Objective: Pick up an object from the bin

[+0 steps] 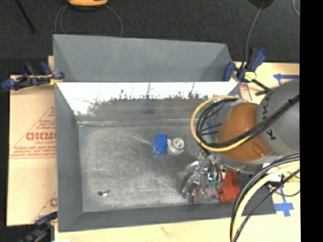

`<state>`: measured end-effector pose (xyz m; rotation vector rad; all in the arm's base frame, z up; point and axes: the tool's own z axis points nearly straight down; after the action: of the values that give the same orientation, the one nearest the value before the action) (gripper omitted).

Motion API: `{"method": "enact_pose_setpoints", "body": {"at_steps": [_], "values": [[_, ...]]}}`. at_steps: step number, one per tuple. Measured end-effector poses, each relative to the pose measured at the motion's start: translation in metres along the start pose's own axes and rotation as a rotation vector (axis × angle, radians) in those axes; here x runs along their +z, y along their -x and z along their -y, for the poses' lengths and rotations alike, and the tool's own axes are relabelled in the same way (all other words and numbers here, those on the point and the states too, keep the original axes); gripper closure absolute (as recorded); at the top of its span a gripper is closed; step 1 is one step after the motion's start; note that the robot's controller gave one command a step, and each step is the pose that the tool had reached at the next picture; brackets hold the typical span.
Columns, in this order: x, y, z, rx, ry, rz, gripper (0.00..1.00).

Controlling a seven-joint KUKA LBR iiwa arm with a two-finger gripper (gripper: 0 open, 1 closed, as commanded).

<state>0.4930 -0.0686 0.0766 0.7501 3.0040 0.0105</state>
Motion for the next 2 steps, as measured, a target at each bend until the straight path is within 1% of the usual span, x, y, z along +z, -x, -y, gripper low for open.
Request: {"method": "enact_pose_setpoints", "body": {"at_steps": [1,2], "values": [[-0.002,0.002,-0.003,-0.004,0.004,0.008,1.0],[-0.121,0.008,-0.011,-0.007,-0.013,-0.032,1.0]]}}
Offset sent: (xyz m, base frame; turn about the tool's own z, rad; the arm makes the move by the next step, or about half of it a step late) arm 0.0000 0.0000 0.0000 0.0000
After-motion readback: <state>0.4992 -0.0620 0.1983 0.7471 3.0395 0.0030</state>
